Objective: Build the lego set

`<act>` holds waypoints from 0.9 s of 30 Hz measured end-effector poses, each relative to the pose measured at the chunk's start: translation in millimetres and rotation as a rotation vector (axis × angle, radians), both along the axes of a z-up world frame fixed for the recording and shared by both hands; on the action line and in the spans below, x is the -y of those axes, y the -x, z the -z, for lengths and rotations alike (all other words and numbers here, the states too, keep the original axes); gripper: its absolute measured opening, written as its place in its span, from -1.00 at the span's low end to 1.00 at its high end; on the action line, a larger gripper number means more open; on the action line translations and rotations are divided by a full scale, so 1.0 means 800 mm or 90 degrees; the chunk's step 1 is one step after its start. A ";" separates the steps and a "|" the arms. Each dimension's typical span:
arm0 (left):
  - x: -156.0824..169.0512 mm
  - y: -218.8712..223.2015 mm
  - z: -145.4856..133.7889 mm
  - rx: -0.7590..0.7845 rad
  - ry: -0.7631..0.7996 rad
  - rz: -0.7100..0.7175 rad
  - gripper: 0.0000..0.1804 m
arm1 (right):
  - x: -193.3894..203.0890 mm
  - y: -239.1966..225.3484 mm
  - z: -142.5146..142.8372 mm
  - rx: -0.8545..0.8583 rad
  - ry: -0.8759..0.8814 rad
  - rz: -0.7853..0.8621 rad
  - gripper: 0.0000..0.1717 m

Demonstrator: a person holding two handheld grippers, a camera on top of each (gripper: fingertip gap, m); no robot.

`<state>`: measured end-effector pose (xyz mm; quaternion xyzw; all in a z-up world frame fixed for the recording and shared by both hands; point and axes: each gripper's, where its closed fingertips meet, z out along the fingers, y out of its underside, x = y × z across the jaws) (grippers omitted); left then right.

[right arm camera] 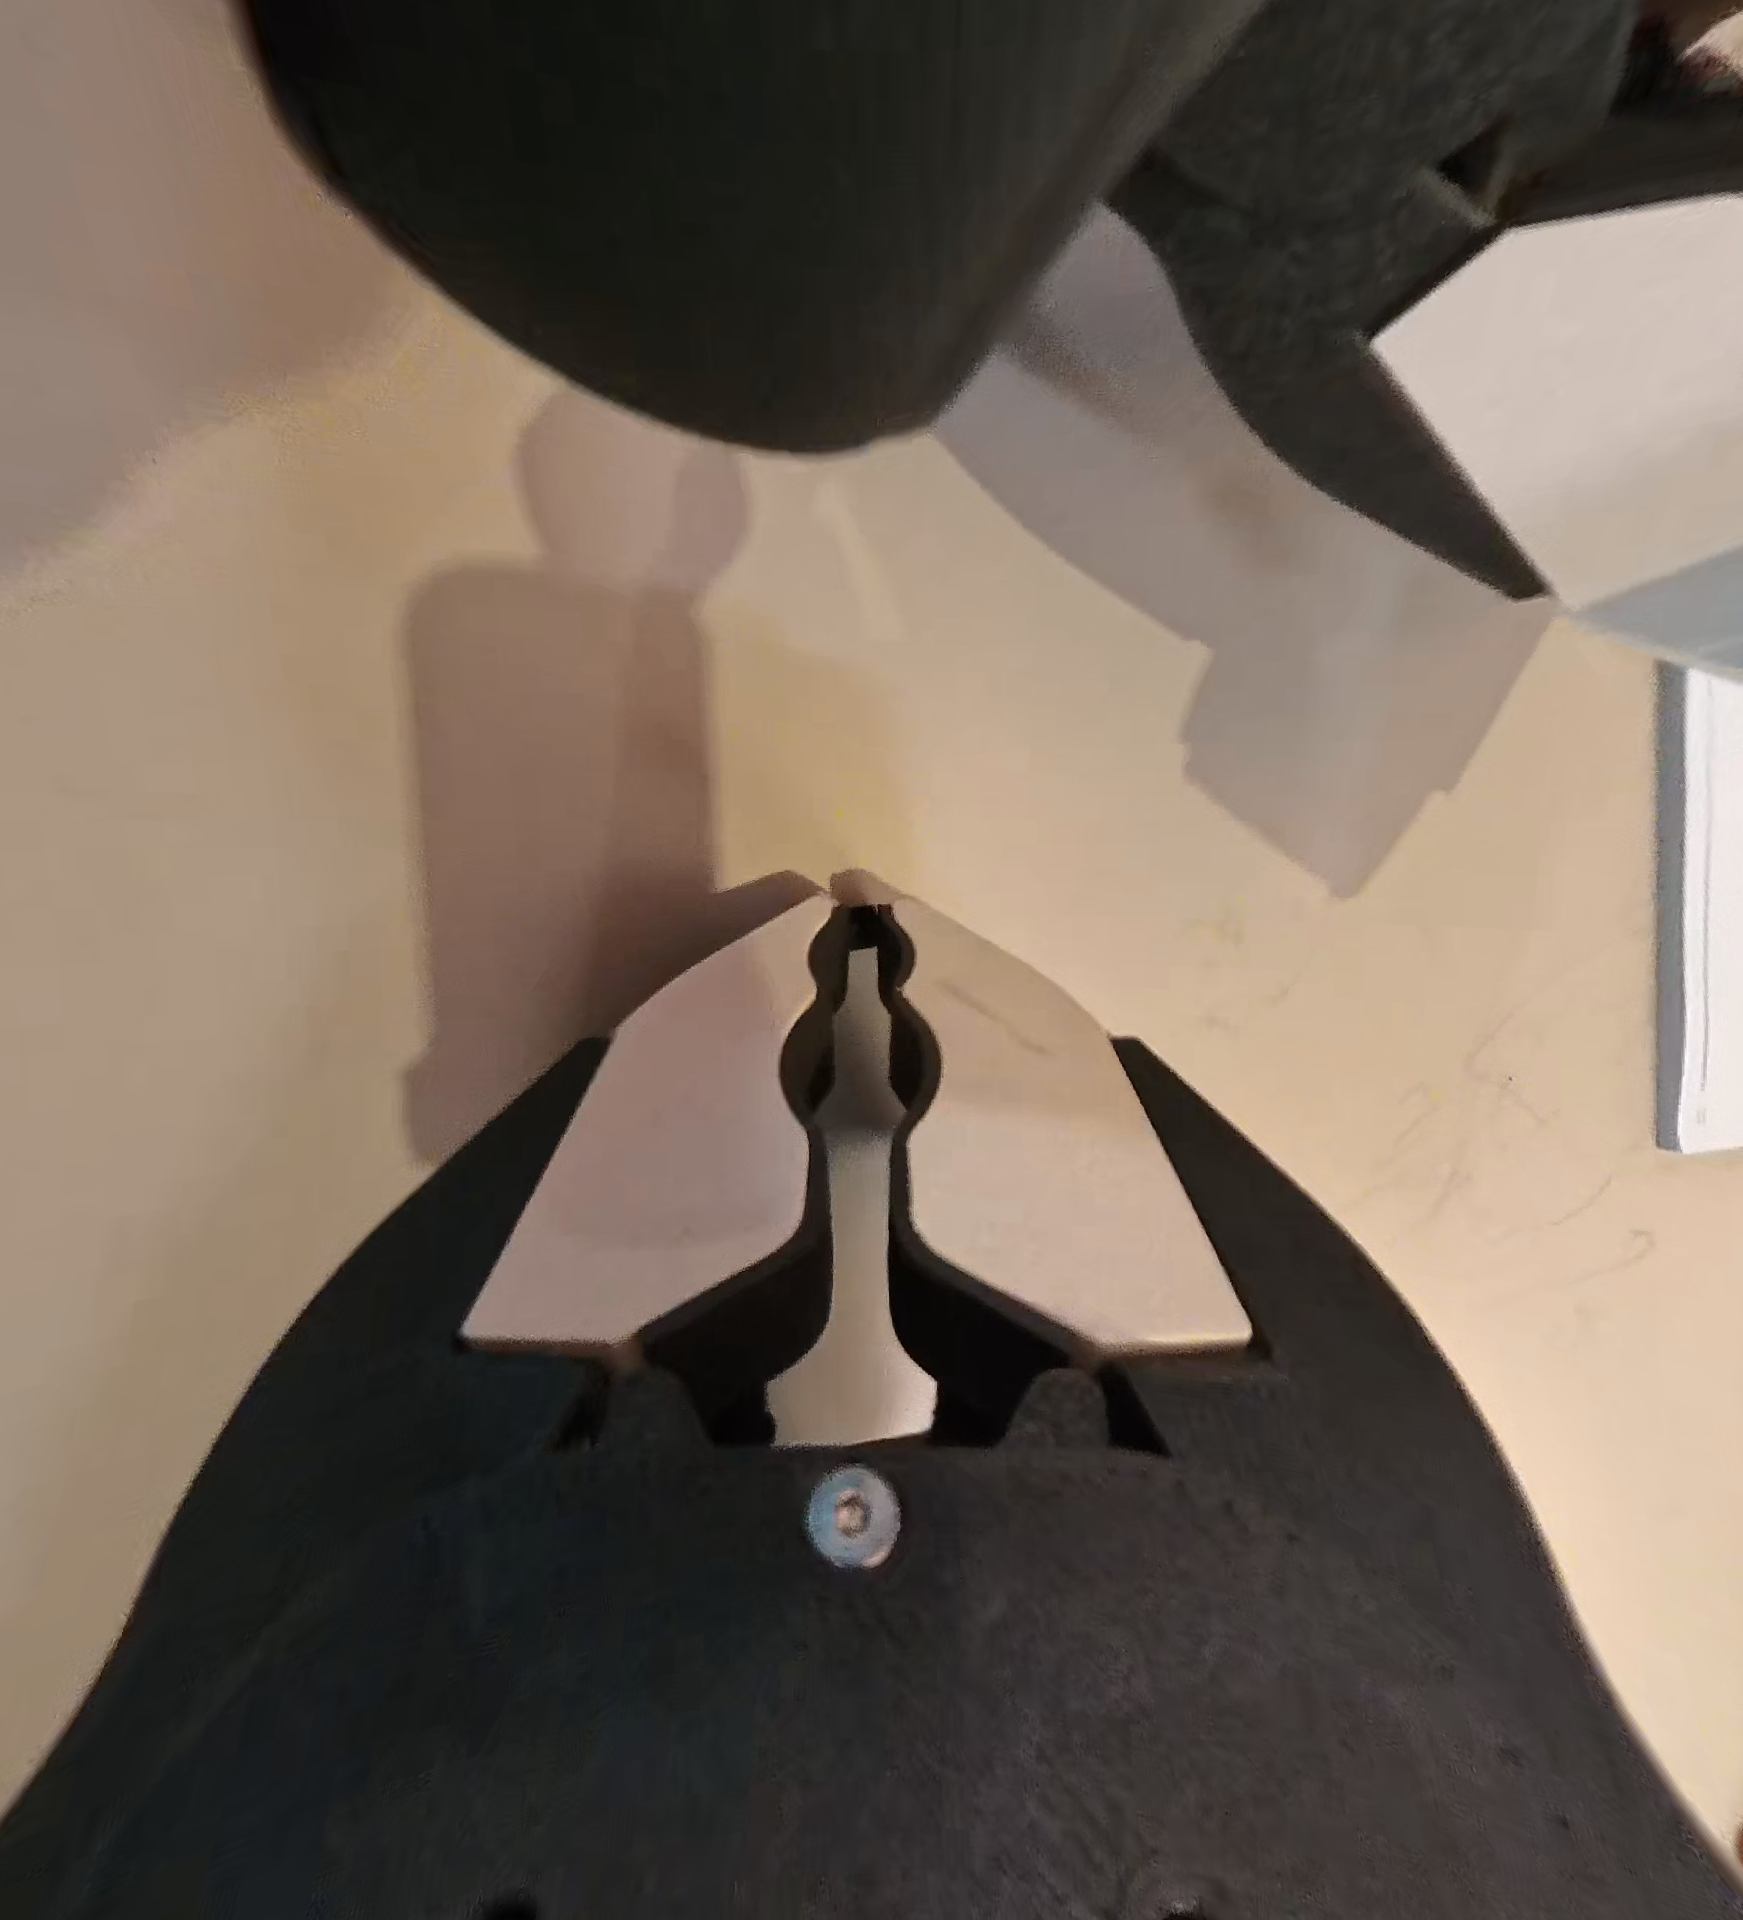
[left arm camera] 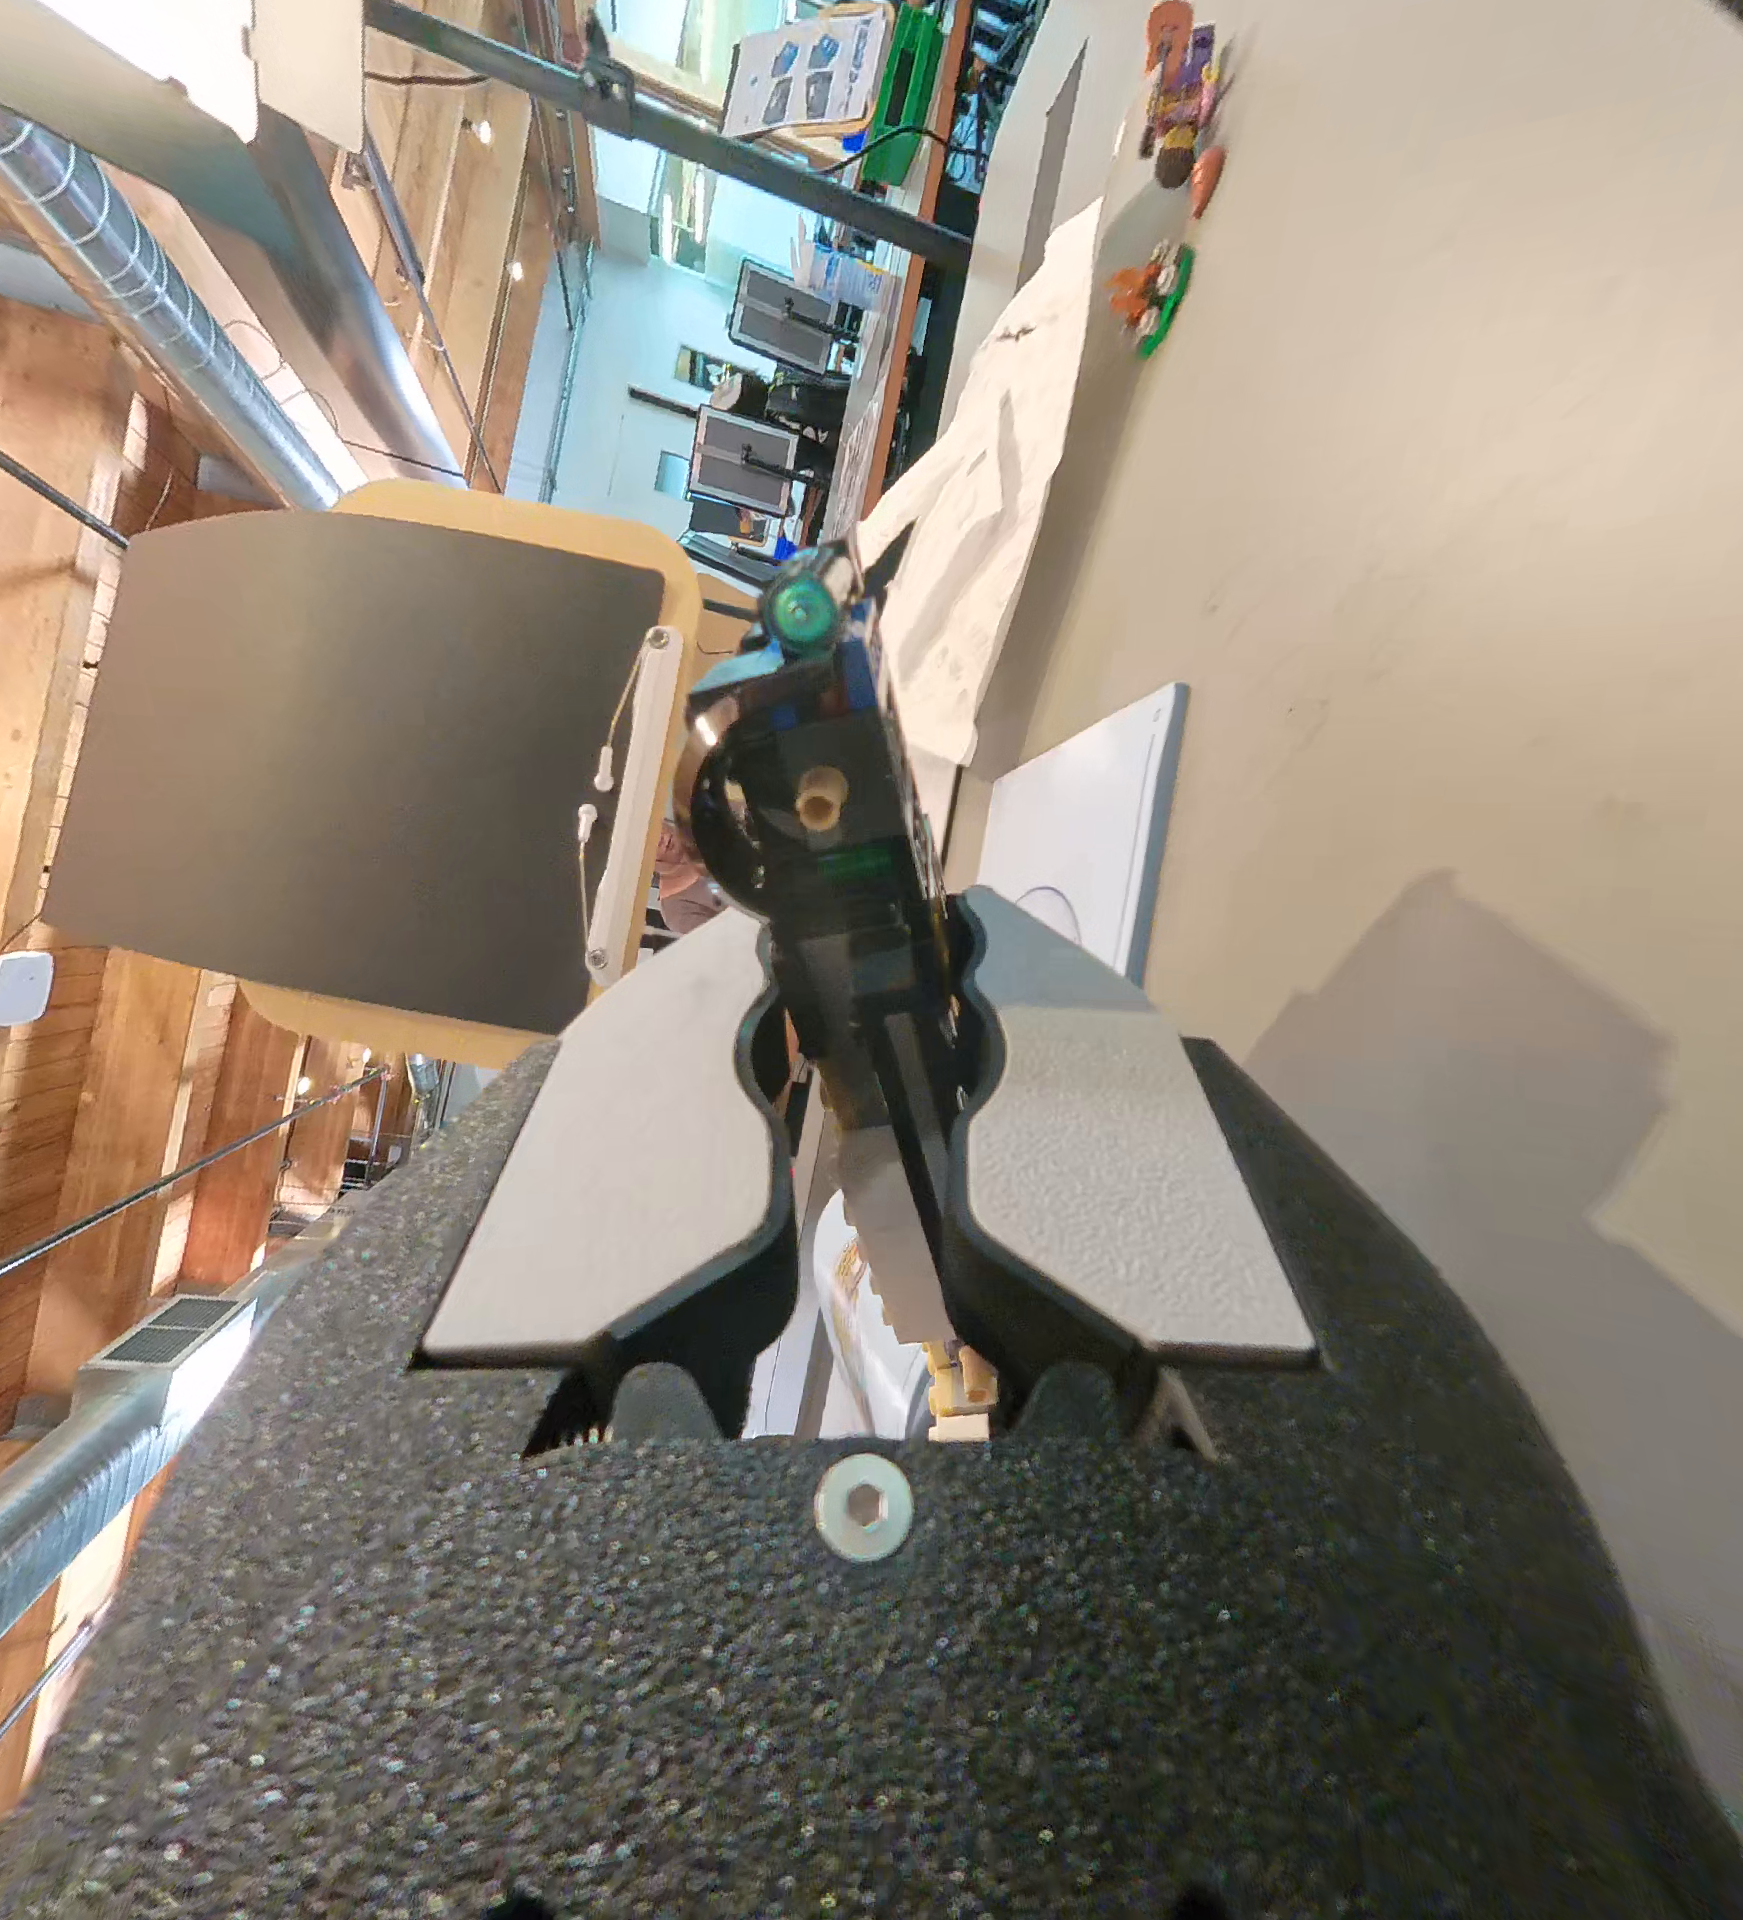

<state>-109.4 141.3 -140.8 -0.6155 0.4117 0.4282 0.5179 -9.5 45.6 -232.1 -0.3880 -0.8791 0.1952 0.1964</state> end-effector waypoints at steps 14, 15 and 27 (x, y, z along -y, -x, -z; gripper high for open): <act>0.002 0.014 -0.009 0.027 -0.017 -0.012 -0.69 | 0.001 -0.001 -0.005 -0.024 0.169 0.082 -0.85; 0.002 0.013 -0.008 0.025 -0.016 -0.011 -0.69 | 0.001 -0.001 -0.001 -0.015 0.164 0.081 -0.85; 0.001 0.012 -0.004 0.022 -0.005 -0.008 -0.69 | -0.021 -0.004 -0.002 0.023 -0.097 -0.049 -0.91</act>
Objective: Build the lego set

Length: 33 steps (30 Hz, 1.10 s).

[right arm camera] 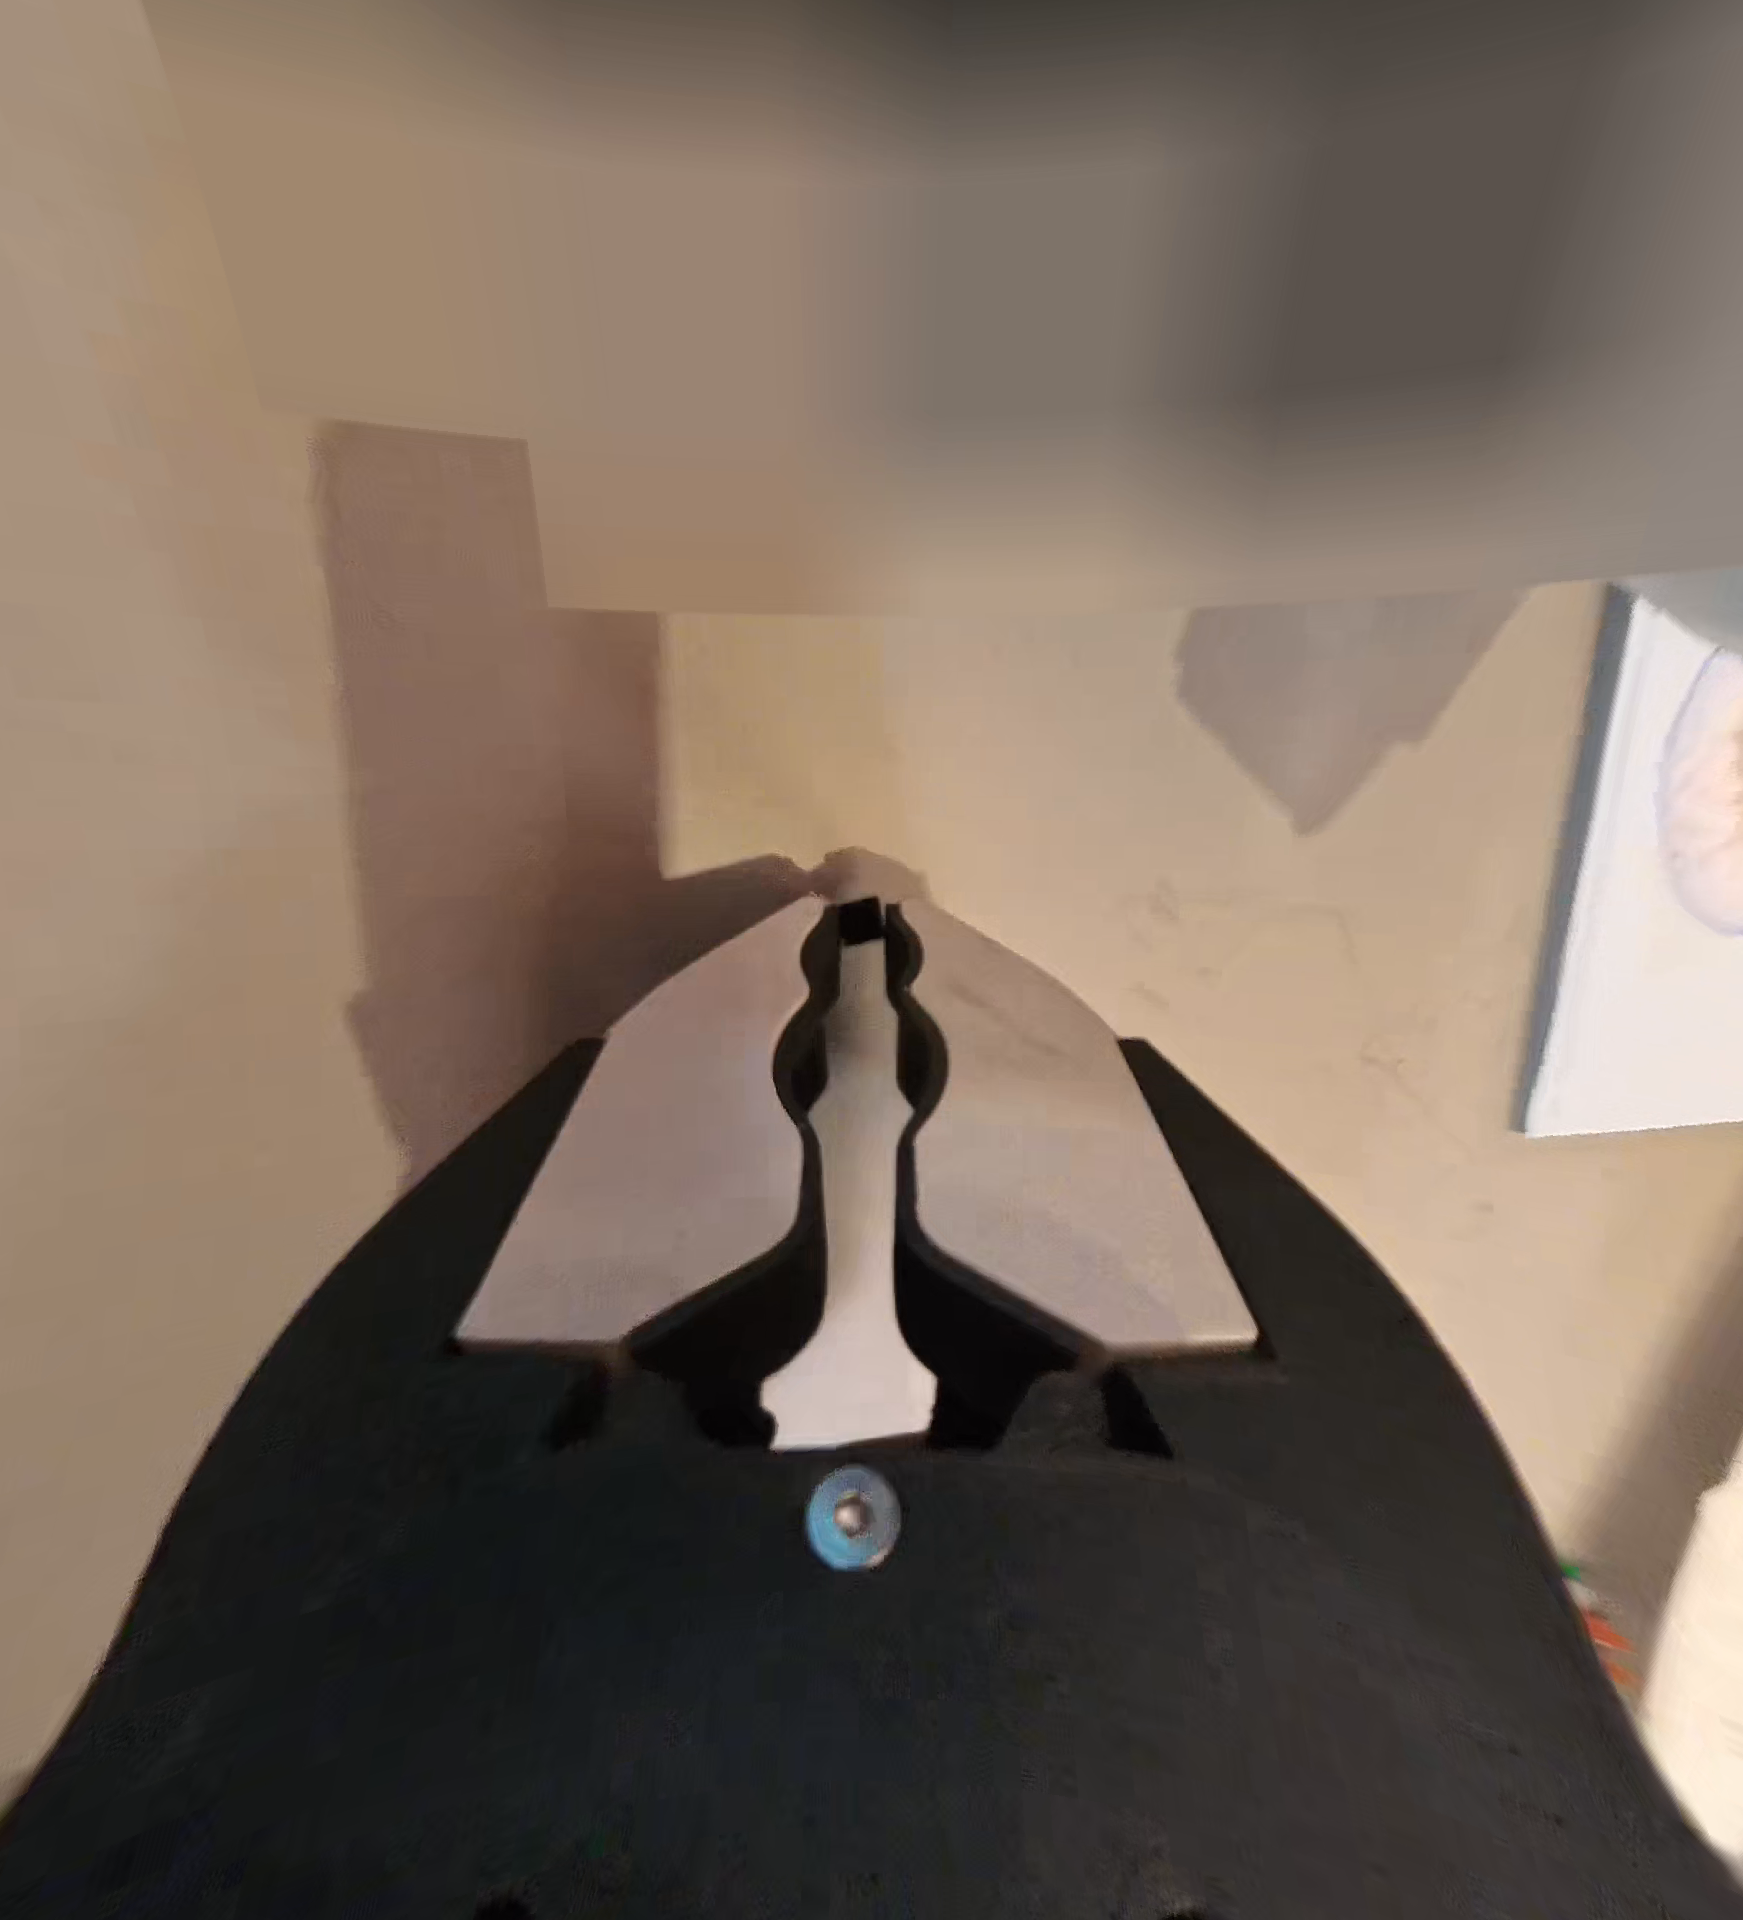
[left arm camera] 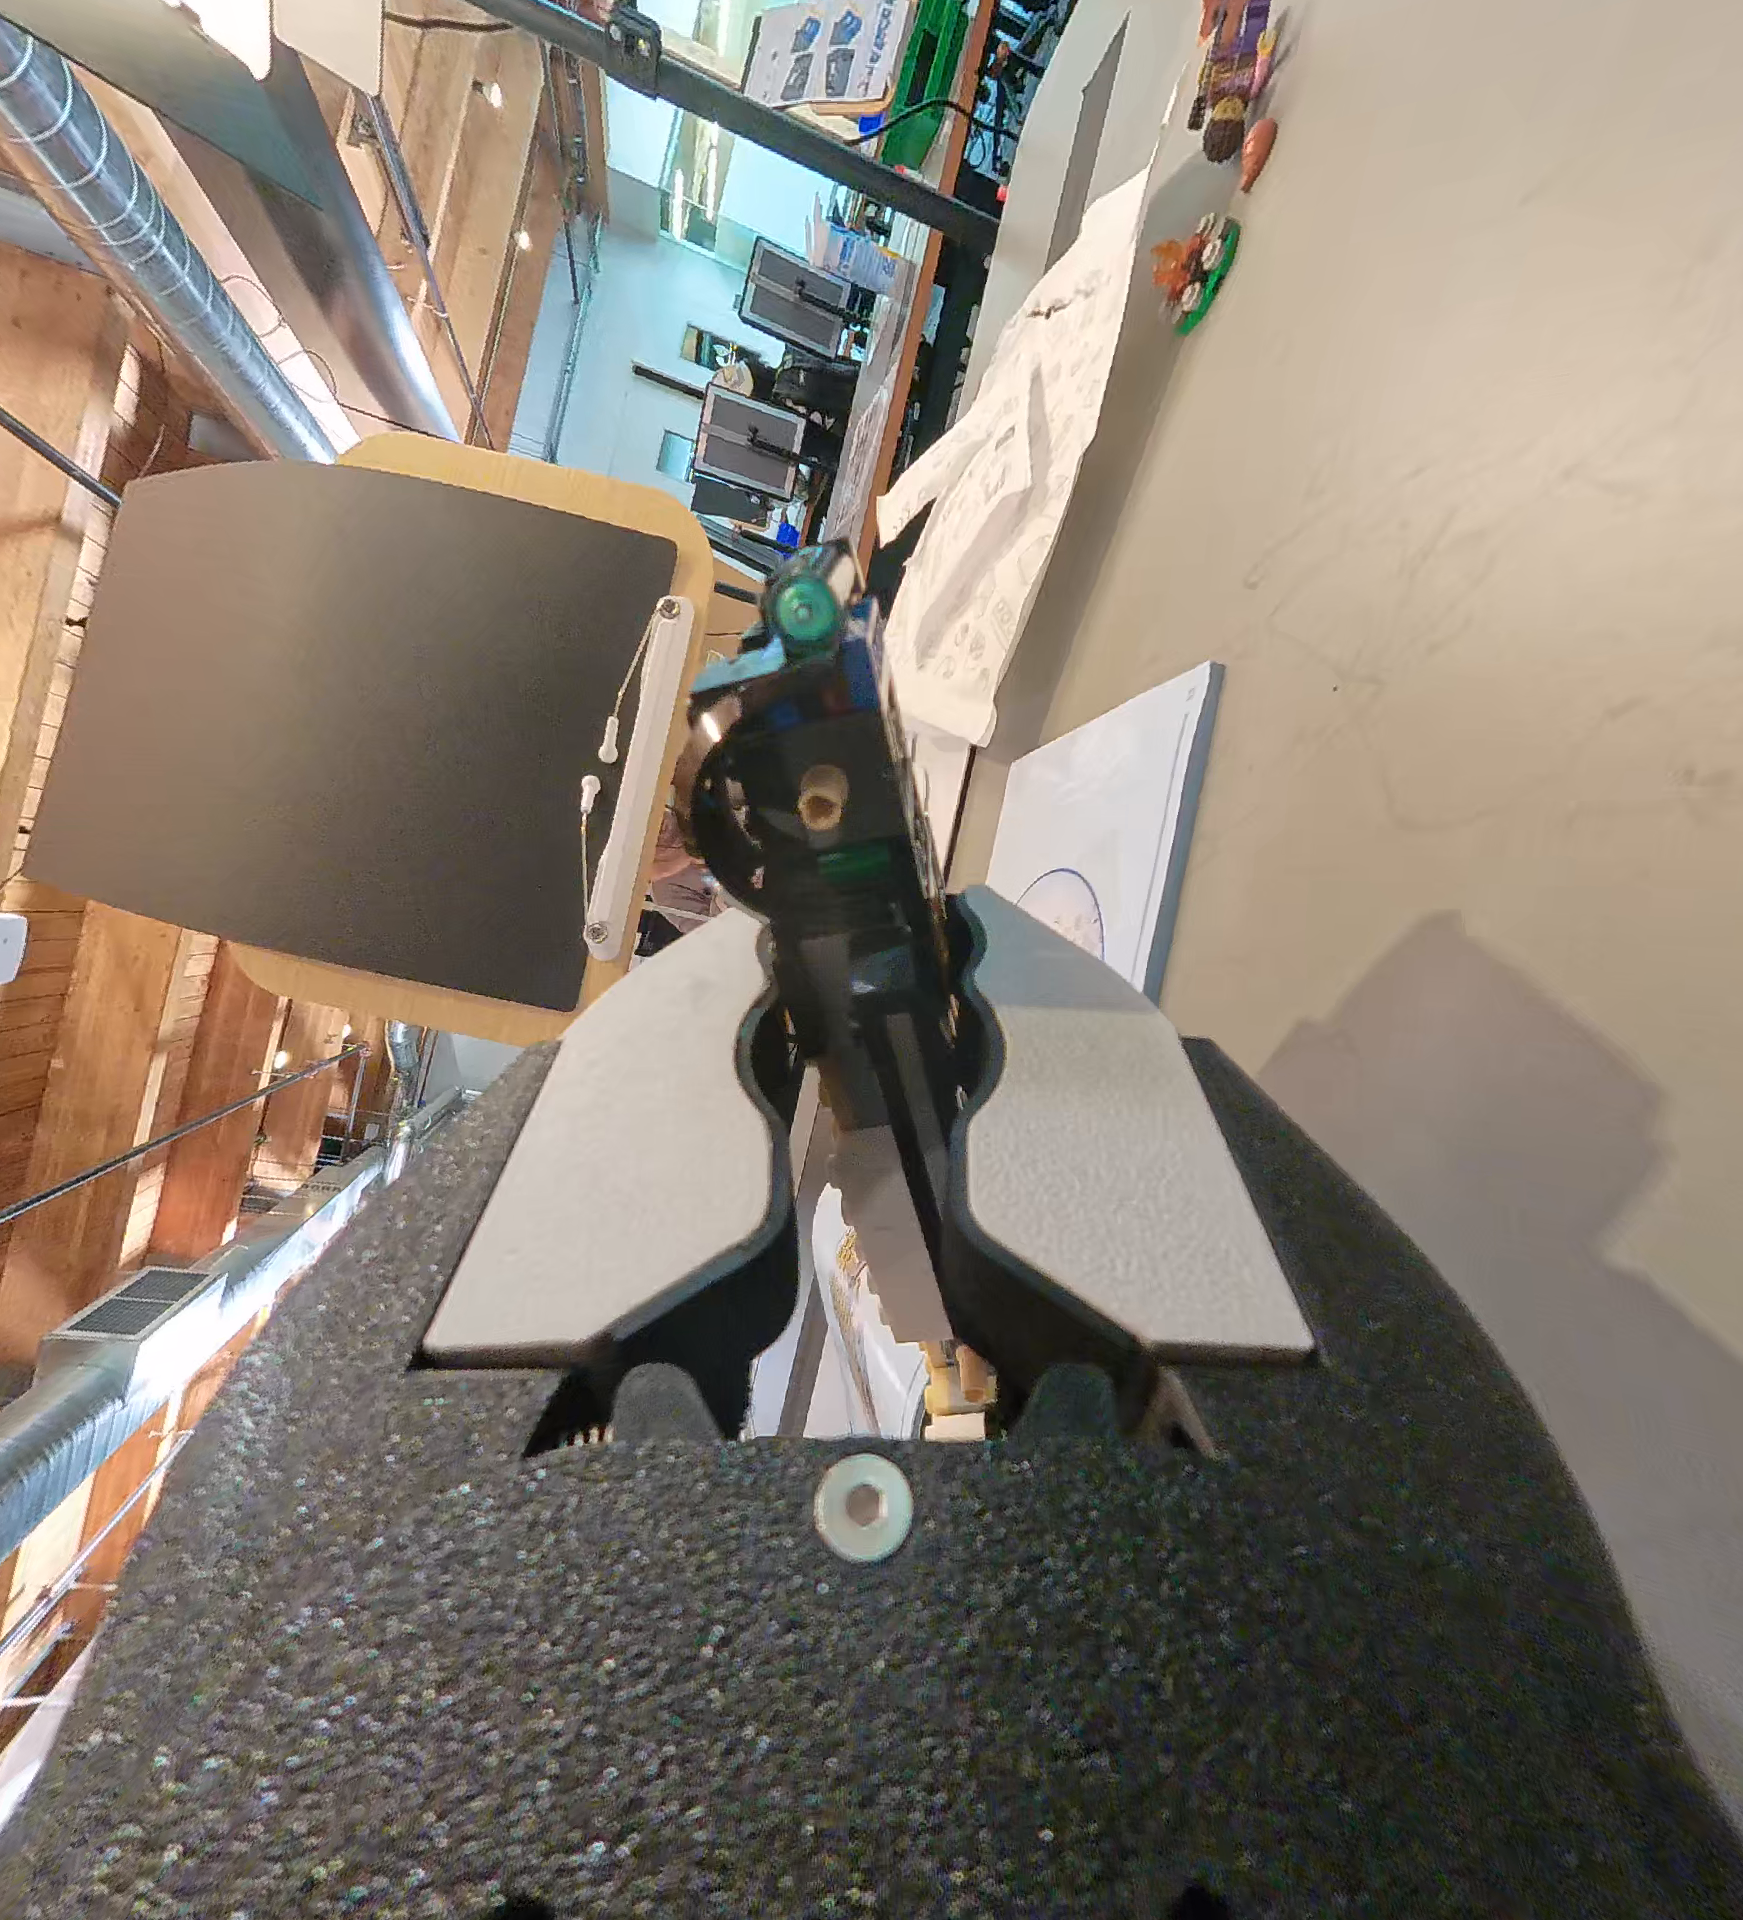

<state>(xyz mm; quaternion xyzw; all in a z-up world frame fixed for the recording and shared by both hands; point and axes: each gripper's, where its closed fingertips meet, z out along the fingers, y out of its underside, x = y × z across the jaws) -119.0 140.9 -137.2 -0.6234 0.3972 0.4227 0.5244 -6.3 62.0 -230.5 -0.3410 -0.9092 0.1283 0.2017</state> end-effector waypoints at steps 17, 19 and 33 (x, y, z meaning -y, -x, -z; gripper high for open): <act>0.002 0.003 -0.001 -0.006 -0.002 -0.002 -0.69 | -0.010 -0.037 -0.004 0.115 -0.259 -0.234 -0.78; 0.003 0.003 -0.001 -0.005 -0.001 -0.002 -0.69 | -0.013 -0.037 -0.009 0.103 -0.236 -0.205 -0.75; 0.001 0.000 0.001 0.000 0.006 0.002 -0.69 | -0.016 -0.026 -0.014 0.011 0.204 0.175 -0.80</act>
